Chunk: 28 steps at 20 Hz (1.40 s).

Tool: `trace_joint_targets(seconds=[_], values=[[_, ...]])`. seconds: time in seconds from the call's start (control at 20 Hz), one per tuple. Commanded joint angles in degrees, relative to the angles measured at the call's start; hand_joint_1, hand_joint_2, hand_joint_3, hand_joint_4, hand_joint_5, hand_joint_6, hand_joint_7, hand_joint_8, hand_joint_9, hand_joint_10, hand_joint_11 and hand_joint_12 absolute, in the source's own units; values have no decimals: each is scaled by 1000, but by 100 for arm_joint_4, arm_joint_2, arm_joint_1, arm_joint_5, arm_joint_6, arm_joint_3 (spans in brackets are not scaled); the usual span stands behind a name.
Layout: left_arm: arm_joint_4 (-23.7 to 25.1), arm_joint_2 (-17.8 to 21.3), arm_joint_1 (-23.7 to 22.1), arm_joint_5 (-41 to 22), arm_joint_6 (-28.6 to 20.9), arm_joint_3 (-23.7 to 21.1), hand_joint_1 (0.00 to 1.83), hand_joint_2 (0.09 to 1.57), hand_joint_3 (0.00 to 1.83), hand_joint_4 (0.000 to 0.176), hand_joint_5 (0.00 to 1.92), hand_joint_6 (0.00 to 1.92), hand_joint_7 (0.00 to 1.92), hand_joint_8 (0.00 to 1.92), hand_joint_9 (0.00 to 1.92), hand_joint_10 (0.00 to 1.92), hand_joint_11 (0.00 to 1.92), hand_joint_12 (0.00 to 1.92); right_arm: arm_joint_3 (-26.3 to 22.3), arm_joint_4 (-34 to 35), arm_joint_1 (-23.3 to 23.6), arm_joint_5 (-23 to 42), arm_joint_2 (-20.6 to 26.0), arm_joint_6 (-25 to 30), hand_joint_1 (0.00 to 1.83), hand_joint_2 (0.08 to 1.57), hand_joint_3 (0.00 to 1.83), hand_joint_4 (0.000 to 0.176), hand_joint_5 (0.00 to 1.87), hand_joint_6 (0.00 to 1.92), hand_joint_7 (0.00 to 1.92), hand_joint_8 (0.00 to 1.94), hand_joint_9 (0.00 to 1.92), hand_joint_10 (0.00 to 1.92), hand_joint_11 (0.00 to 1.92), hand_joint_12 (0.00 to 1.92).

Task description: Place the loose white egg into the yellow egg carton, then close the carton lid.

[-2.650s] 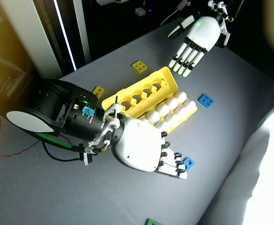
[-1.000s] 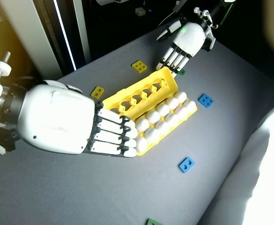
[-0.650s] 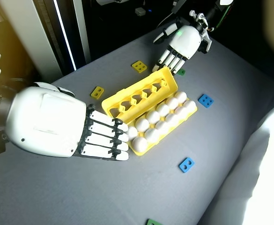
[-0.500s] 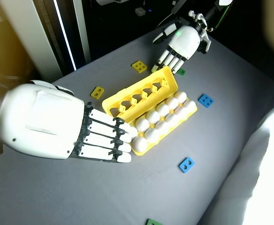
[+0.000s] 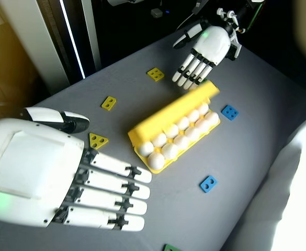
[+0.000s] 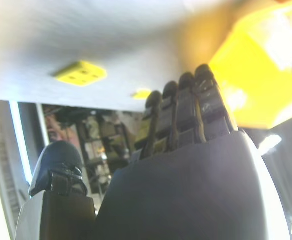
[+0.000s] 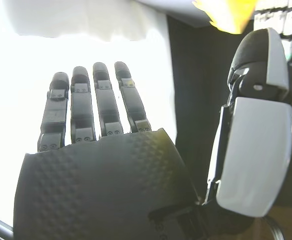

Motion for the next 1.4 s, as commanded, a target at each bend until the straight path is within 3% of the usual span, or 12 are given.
trace_joint_targets(seconds=[0.0, 0.5, 0.7, 1.05, 1.35], values=[[-394, 51, -92, -314, -17, 61, 0, 1193, 0, 0, 2, 1, 7, 2, 0, 0, 0, 0, 13, 240, 22, 254, 80, -4, 441, 842, 8, 0, 110, 2, 82, 0, 46, 1, 0, 0], [-515, -703, -160, 107, 410, 761, 0, 1197, 0, 0, 16, 6, 22, 8, 6, 2, 0, 0, -140, 94, -78, 272, 85, -4, 459, 805, 0, 0, 82, 0, 52, 0, 5, 0, 0, 0], [-515, -736, -94, 61, 419, 797, 0, 1188, 0, 0, 5, 2, 5, 2, 0, 0, 0, 0, -262, 23, -117, 301, 97, -7, 462, 808, 0, 0, 77, 0, 49, 1, 3, 0, 0, 0], [-732, 135, -523, -578, 561, 250, 0, 1196, 0, 0, 8, 3, 5, 2, 0, 0, 0, 0, -525, -200, -134, 331, 134, -111, 449, 815, 0, 0, 58, 5, 37, 7, 0, 0, 0, 0], [-698, 759, -691, -1102, 444, 57, 0, 1192, 0, 0, 17, 5, 27, 8, 11, 4, 0, 0, -526, -199, -144, 330, 138, -110, 446, 845, 9, 0, 73, 7, 44, 4, 3, 1, 0, 0]])
